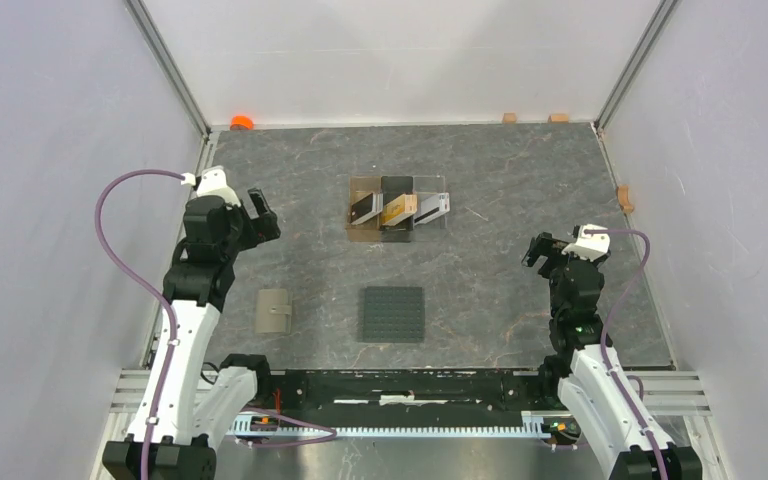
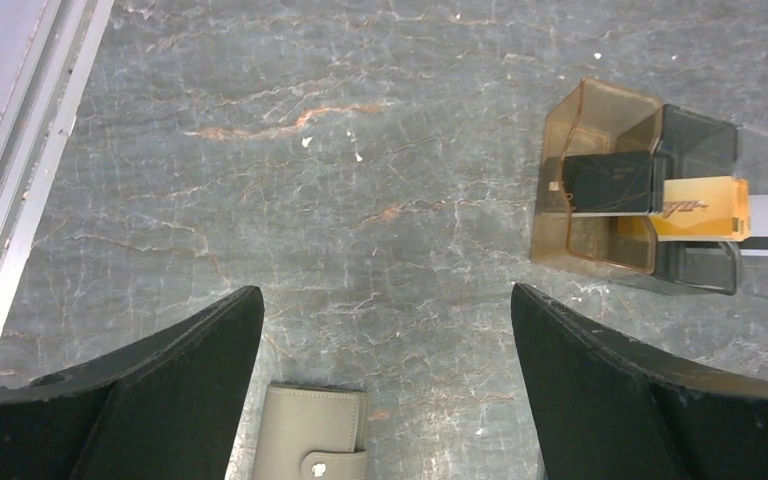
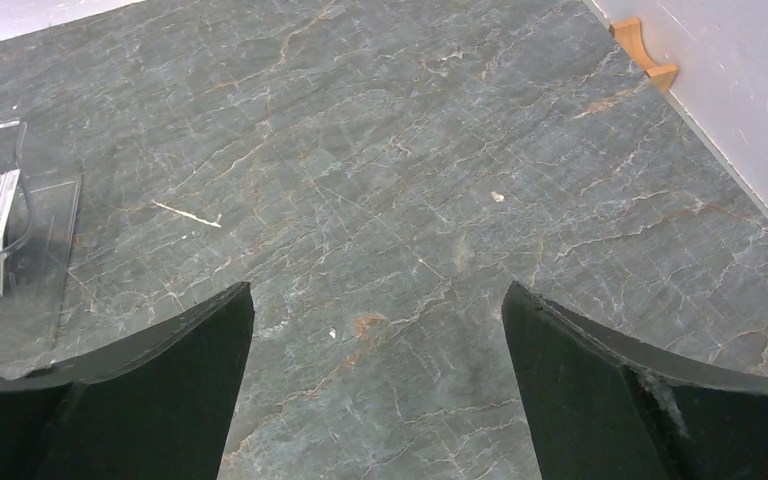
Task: Put the credit cards into the card holder
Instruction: Pick up the card holder from the center of the board.
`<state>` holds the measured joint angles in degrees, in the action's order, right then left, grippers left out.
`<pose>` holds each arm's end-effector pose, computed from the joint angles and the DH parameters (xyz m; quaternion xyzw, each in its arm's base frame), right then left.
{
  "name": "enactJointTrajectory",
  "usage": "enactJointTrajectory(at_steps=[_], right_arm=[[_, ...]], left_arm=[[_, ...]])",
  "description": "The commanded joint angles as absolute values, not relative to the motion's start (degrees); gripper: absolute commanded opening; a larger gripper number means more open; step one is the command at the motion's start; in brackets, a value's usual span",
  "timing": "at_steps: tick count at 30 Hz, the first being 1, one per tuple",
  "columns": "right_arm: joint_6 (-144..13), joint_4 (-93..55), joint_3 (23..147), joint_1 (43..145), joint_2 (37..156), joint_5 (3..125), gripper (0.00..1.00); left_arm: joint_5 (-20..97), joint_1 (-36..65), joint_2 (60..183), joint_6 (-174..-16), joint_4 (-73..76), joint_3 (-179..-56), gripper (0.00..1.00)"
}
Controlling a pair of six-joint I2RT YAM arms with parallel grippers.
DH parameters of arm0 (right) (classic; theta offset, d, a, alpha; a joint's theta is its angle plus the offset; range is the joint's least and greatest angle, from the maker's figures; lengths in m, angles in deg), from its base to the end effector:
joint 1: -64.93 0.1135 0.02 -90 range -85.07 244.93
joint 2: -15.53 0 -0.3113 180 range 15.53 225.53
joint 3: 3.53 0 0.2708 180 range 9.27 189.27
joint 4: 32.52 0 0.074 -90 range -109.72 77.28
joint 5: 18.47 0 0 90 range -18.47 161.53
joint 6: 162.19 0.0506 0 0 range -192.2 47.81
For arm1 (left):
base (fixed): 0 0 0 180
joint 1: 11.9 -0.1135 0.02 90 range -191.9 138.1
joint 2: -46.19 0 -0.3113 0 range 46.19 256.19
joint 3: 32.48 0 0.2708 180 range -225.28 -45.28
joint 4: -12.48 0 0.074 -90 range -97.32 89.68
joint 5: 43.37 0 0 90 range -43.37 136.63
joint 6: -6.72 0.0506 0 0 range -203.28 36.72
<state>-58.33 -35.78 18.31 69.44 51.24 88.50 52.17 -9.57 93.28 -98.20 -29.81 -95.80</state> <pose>0.1511 -0.0029 0.2077 0.1560 0.7508 -0.0112 0.6417 0.1798 -0.0024 0.3626 -0.1183 0.8394 -0.0388 0.5290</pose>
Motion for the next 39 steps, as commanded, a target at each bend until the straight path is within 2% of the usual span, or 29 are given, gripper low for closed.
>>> enactJointTrajectory(at_steps=[1, 5, 10, 16, 23, 29, 39], right_arm=[[-57.8, -37.2, 21.0, 69.6, 51.0, 89.3, 0.98], [-57.9, -36.7, 21.4, 69.6, 51.1, 88.8, 0.98], [-58.1, -35.7, 22.1, 69.7, 50.9, 87.6, 0.98], [-58.0, -35.3, 22.5, 69.6, 51.0, 84.6, 0.98], [-57.7, -35.3, 22.1, 69.7, 50.4, 82.2, 0.98], [-58.5, -35.2, 21.9, 70.8, 49.6, 83.5, 0.98], [-58.7, -36.0, 21.8, 71.3, 50.6, 83.5, 0.98]], left_arm=[[54.2, -9.8, 94.2, -99.5, -30.9, -96.9, 1.00], [54.4, -9.8, 94.3, -101.8, -33.4, -96.4, 1.00], [46.9, -9.8, 95.7, -108.8, -38.4, -93.5, 1.00], [48.3, -10.2, 92.4, -116.0, -40.8, -86.2, 1.00], [61.1, -10.6, 92.3, -126.2, -45.8, -83.3, 1.00], [60.2, -10.8, 92.8, -133.2, -43.1, -75.9, 1.00], [54.0, -10.8, 94.9, -129.0, -33.1, -69.3, 1.00]])
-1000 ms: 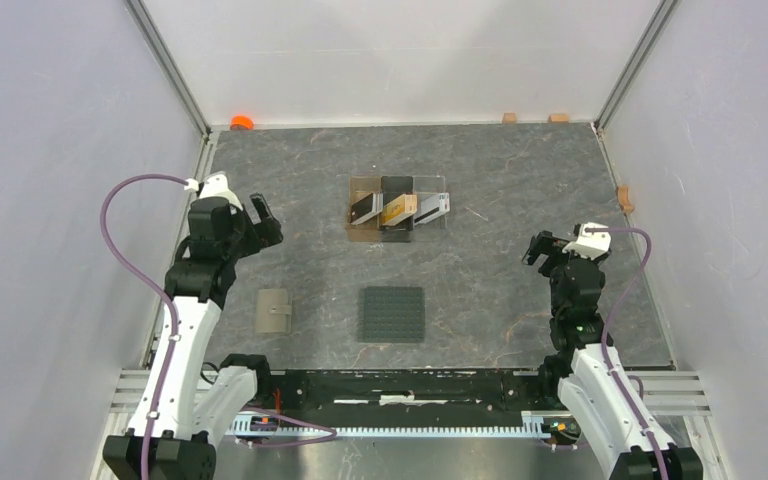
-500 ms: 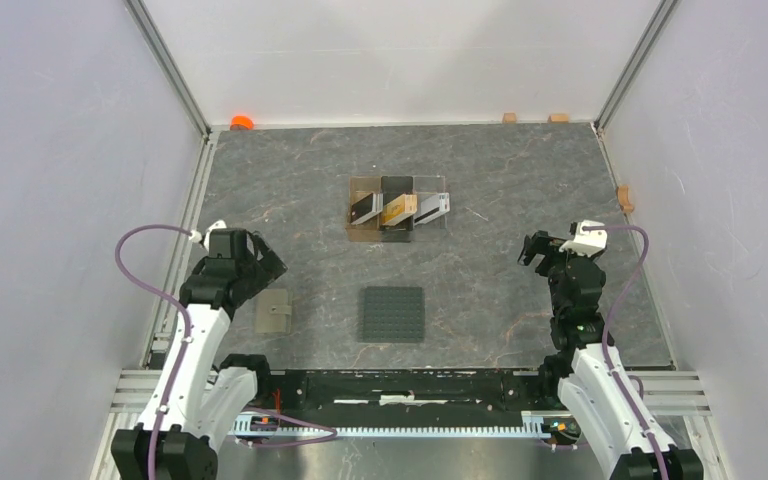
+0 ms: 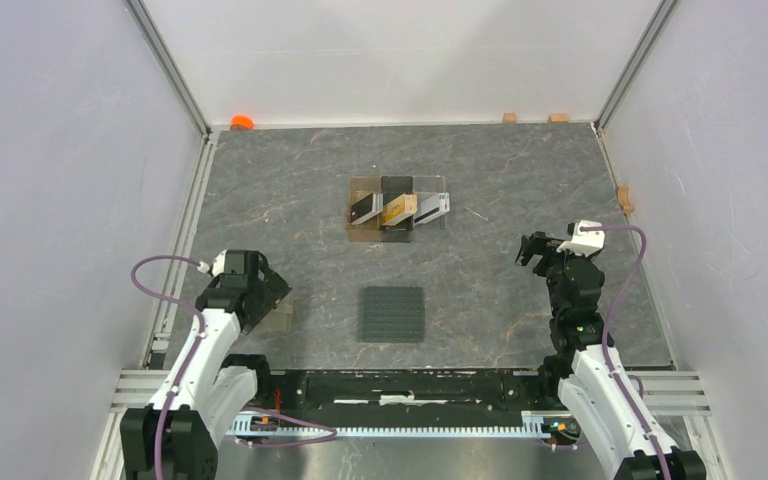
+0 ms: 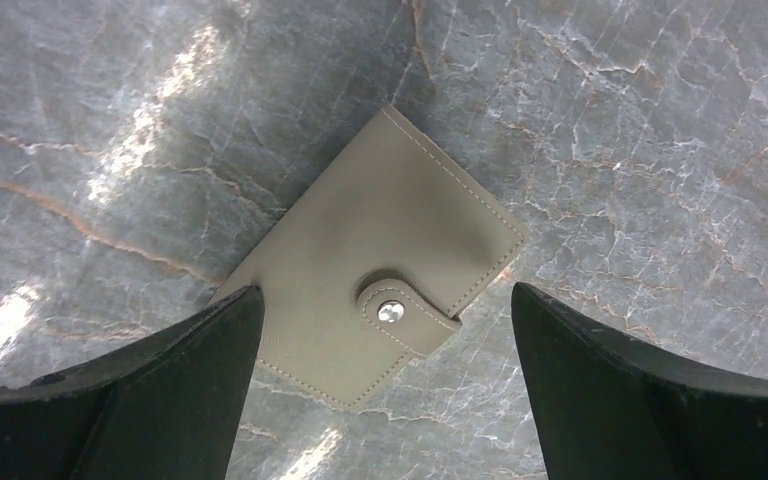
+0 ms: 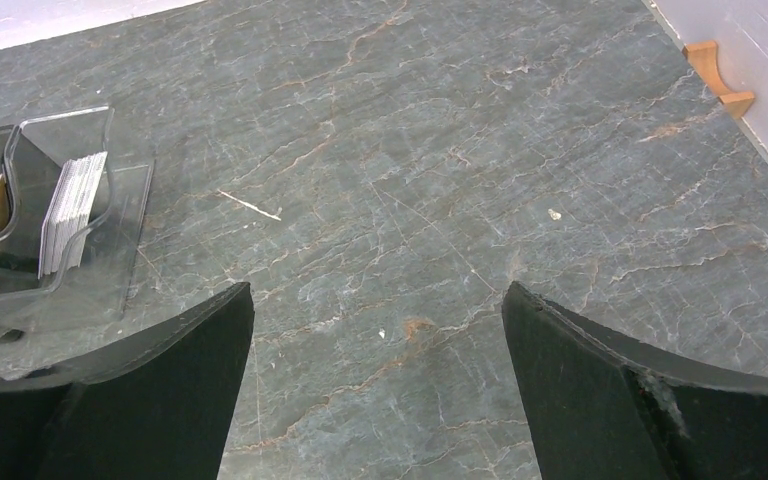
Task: Put the credit cards into the card holder
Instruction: Pick up the card holder from the center of the board.
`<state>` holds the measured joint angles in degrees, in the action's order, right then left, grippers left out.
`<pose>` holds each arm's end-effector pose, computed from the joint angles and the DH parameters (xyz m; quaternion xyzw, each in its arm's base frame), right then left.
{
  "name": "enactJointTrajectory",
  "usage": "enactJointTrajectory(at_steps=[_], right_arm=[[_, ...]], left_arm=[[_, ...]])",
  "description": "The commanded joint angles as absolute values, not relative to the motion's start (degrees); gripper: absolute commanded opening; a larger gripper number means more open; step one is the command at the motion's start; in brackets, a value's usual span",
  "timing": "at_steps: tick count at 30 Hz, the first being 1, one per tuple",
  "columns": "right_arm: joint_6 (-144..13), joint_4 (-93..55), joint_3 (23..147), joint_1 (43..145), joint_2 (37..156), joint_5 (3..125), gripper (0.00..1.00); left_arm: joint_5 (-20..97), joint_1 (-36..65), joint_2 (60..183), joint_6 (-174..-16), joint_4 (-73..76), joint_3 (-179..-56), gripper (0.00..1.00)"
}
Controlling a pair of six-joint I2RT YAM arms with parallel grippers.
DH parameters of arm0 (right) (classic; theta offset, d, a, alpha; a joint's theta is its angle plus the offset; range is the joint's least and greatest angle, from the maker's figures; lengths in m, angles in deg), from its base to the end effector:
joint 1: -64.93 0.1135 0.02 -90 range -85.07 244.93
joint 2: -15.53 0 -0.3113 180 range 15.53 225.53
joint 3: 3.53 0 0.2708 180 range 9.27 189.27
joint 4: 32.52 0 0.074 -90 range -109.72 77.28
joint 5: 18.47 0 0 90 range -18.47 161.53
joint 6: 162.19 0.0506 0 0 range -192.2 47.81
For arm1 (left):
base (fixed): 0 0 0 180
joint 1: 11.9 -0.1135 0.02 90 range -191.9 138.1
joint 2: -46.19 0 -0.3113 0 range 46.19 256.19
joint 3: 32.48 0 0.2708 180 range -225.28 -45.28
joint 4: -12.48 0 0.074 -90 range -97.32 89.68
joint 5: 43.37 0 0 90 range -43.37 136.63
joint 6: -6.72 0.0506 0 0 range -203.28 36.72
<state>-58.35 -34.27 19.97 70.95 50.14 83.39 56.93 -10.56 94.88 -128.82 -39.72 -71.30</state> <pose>0.1516 0.0055 0.2180 0.1184 0.7520 0.0334 0.6475 0.1394 0.0058 0.1915 -0.3837 0.8874 -0.0157 0.2552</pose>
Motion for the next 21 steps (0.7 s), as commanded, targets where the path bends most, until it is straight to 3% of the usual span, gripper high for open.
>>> enactJointTrajectory(at_steps=[1, 7, 13, 21], right_arm=[[-58.7, -35.9, 21.8, 71.2, 50.8, 83.4, 0.98], [-58.7, -36.0, 22.1, 71.2, 52.3, 83.1, 0.98], [-58.6, -36.0, 22.4, 71.3, 53.5, 82.5, 0.98], [-58.8, -35.9, 22.5, 71.3, 54.1, 81.7, 0.98]], left_arm=[[52.2, -10.8, 94.9, -128.2, -31.5, -68.7, 1.00], [38.8, -10.6, 96.5, -126.1, -22.2, -66.0, 1.00], [34.6, -5.8, 99.2, -128.4, -17.2, -66.8, 1.00], [46.1, -3.9, 101.2, -116.7, -29.8, -81.6, 1.00]])
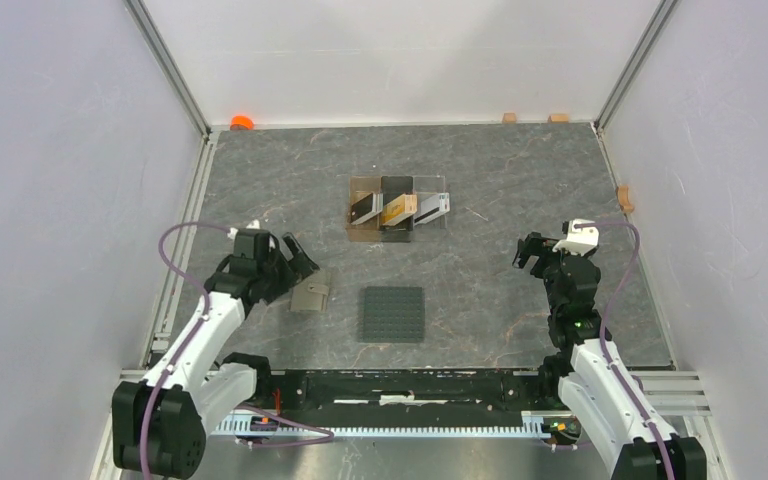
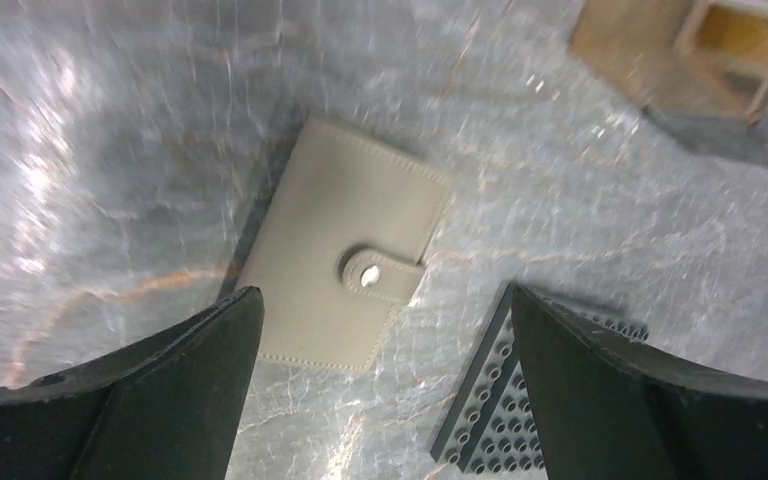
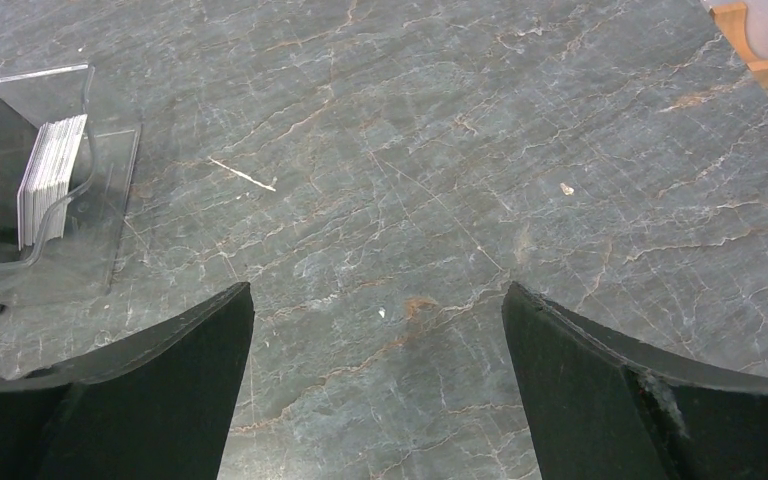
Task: Put the credit cards into the card holder
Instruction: Pick up the card holder from the center of the board.
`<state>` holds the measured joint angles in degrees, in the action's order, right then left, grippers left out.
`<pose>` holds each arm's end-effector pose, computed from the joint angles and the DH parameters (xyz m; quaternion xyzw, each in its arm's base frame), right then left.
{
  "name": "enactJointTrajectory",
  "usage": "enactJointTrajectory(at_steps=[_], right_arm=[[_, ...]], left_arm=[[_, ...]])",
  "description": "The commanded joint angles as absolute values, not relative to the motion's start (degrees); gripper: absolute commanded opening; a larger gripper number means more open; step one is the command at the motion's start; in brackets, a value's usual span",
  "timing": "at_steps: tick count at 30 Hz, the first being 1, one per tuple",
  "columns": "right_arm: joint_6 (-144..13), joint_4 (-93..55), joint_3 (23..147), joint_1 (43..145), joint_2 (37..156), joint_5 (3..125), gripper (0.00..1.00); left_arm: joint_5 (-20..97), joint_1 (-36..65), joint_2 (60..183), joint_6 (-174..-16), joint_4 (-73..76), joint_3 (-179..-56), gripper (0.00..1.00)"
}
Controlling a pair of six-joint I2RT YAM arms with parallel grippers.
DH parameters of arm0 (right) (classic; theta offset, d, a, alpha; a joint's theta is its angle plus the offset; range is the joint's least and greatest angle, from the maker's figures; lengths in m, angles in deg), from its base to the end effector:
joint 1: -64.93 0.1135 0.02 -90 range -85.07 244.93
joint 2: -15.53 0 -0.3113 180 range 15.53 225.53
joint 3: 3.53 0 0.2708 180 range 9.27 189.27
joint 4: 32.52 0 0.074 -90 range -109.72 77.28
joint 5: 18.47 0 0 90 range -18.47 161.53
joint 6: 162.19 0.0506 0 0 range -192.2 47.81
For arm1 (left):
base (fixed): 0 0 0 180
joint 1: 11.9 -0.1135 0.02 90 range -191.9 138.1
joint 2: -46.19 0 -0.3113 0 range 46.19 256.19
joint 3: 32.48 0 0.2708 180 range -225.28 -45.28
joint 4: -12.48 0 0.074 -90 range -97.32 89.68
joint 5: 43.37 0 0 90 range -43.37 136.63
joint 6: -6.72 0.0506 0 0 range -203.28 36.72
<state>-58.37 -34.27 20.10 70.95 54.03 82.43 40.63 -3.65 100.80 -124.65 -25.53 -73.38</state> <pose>0.1587 0.0071 0.2097 0.1119 0.7739 0.0333 0.6224 0.1772 -0.0310 0.2055 -0.2524 0.9092 -0.1823 0.2765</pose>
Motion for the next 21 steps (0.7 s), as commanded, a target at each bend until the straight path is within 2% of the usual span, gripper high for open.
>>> enactJointTrajectory(at_steps=[1, 8, 13, 17, 21], right_arm=[[-58.8, -36.0, 22.5, 71.2, 54.0, 81.4, 0.98], [-59.2, -35.8, 22.4, 71.3, 53.2, 81.4, 0.98], [-59.6, -35.9, 22.4, 71.6, 53.1, 81.8, 0.98], [-59.9, -36.2, 22.4, 72.1, 53.0, 82.4, 0.98], [-59.9, -36.4, 22.3, 72.2, 53.2, 82.3, 0.98]], left_arm=[[46.4, -4.1, 102.7, -115.3, -30.5, -83.1, 1.00], [41.9, -5.0, 115.7, -108.3, -34.3, -87.7, 1.00], [38.4, -5.8, 120.5, -105.3, -34.4, -88.2, 0.99], [37.7, -6.0, 123.5, -105.2, -34.5, -88.2, 0.84], [35.6, -6.0, 125.9, -105.0, -33.7, -87.7, 0.76]])
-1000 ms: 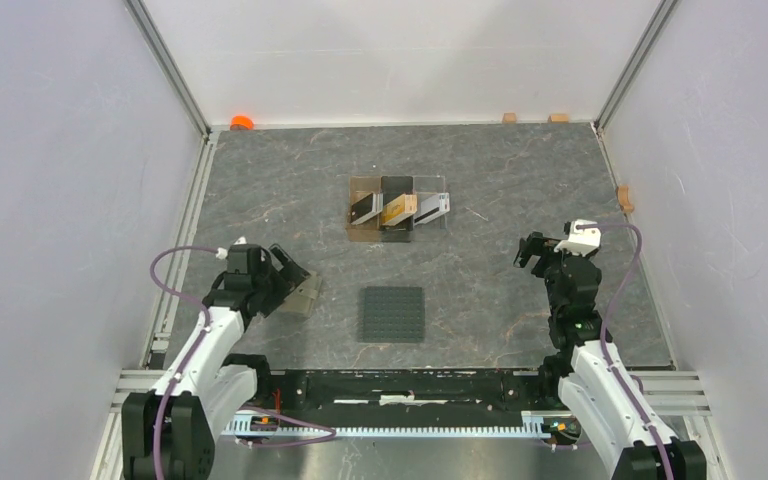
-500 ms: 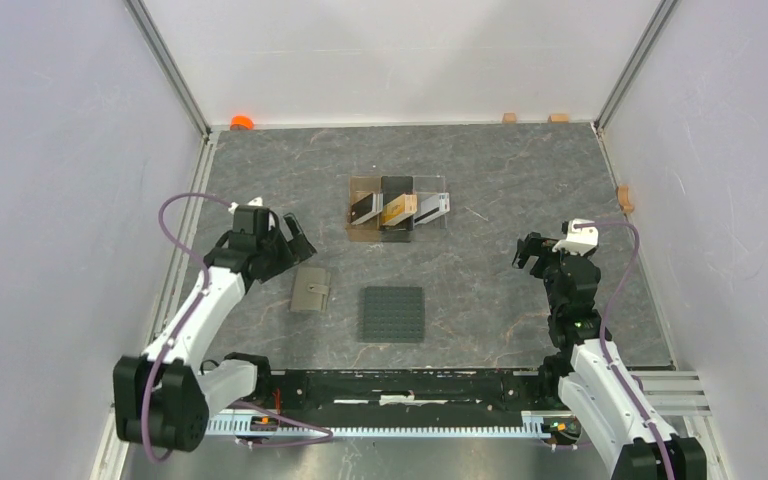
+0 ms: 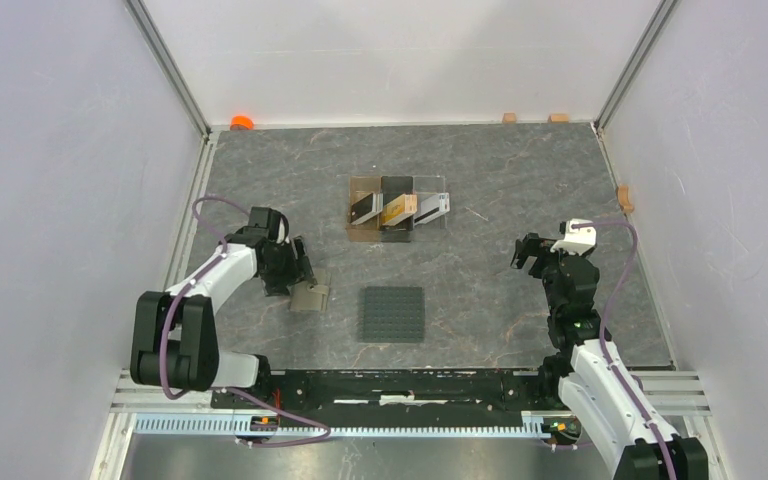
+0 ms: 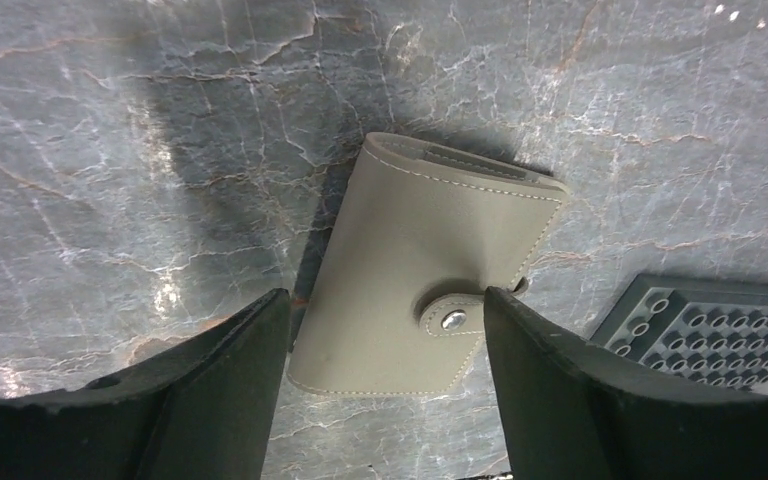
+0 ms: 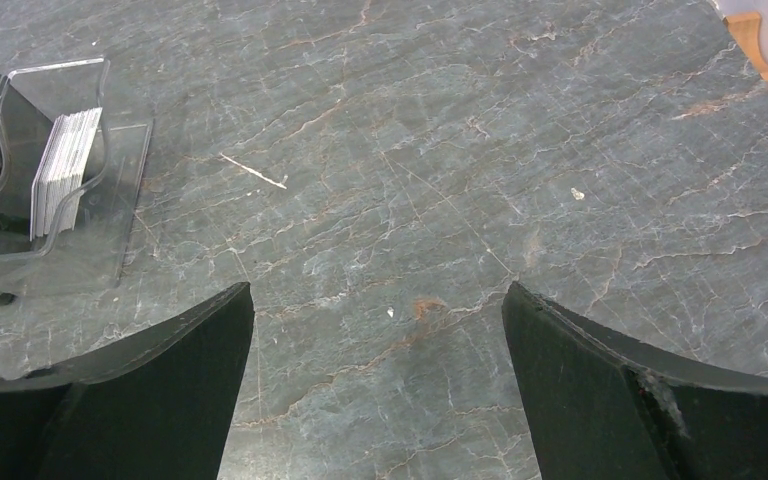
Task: Put the credit cards into the card holder
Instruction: Pick up the card holder from the center of the board.
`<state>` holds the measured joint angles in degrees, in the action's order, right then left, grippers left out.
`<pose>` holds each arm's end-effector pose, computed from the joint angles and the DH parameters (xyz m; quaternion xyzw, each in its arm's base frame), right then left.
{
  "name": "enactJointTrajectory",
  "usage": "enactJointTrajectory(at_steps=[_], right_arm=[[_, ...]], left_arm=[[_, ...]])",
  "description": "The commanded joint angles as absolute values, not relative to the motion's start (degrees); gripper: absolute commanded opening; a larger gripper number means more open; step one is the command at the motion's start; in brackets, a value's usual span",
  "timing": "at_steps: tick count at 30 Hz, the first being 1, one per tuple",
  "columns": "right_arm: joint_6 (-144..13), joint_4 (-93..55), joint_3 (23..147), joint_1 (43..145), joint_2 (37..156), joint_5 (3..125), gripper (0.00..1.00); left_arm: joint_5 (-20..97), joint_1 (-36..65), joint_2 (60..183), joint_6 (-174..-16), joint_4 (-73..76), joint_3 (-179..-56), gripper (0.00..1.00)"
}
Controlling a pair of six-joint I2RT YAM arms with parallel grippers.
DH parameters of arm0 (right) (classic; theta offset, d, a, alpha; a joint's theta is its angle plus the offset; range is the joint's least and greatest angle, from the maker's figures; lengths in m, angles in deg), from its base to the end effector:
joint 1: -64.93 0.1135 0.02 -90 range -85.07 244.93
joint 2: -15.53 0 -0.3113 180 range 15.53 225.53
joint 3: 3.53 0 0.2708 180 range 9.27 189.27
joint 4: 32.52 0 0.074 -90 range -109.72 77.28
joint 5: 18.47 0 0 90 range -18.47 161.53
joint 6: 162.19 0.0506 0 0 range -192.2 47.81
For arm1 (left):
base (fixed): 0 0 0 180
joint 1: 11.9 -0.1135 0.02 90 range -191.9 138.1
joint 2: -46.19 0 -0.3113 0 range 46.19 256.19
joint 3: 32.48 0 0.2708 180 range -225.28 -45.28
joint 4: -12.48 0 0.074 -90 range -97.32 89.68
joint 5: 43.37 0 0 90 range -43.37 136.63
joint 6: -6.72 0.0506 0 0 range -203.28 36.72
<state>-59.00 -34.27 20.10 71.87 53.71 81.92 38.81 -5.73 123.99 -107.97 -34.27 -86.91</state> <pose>0.1580 0.0100 0.2105 0.0988 0.7741 0.0389 0.6241 0.2428 -0.0332 0.1936 -0.1465 0.9718 -0.1106 0.1481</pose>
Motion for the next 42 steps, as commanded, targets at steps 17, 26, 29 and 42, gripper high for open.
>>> enactJointTrajectory(at_steps=[17, 26, 29, 42], right_arm=[[-60.9, -38.5, 22.5, 72.2, 55.0, 74.6, 0.98], [-59.6, -34.7, 29.0, 72.3, 61.4, 53.6, 0.98], [-54.5, -35.2, 30.7, 72.8, 62.0, 44.2, 0.98], [-30.8, -63.6, 32.0, 90.4, 68.2, 31.7, 0.98]], left_arm=[[28.0, -5.9, 128.9, -102.4, -33.0, -89.6, 0.08], [23.7, -3.4, 110.1, -100.3, -28.4, -88.8, 0.02], [21.5, -1.5, 103.1, -99.6, -24.8, -87.8, 0.02], [10.4, 15.6, 101.3, -104.8, -5.9, -91.4, 0.02]])
